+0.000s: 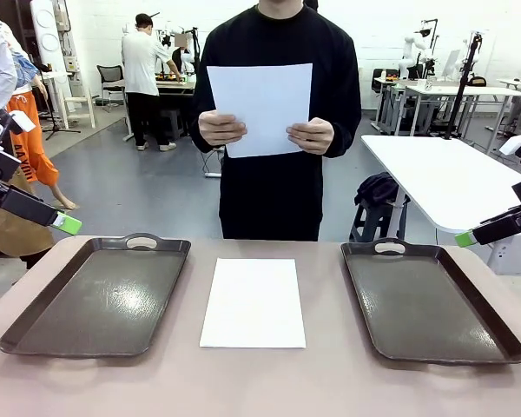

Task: Sort the A4 documents.
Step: Receive the A4 Paper.

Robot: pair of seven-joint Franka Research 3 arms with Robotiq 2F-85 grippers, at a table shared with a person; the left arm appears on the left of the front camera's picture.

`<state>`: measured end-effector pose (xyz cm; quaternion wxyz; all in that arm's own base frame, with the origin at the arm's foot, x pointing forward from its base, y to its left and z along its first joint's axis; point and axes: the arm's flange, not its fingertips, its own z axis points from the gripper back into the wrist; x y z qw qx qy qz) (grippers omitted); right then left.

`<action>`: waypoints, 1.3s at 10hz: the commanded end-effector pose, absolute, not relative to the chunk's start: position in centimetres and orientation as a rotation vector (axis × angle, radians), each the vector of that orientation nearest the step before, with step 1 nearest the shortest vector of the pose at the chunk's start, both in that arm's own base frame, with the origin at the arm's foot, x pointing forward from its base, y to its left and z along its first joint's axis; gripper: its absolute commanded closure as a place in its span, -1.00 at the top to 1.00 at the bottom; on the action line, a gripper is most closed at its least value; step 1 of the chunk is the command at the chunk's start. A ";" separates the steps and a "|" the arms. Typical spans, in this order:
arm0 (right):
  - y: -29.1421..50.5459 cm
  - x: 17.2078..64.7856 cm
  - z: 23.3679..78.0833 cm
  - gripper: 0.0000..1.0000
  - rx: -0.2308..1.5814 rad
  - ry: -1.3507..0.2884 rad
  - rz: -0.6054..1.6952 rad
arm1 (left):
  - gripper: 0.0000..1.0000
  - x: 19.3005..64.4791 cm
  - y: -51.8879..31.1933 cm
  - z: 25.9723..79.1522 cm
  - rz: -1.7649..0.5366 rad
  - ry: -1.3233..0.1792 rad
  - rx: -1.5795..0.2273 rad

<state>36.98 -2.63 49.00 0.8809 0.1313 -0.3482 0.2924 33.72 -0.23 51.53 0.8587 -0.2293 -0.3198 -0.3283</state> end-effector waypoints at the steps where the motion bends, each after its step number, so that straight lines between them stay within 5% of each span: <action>1: -2.7 36.9 49.1 1.00 0.279 -0.729 0.608 | 1.00 33.8 -0.1 51.4 -0.698 -0.675 -0.497; 13: -2.7 36.9 49.1 1.00 0.279 -0.729 0.608 | 1.00 33.8 -0.1 51.4 -0.698 -0.675 -0.497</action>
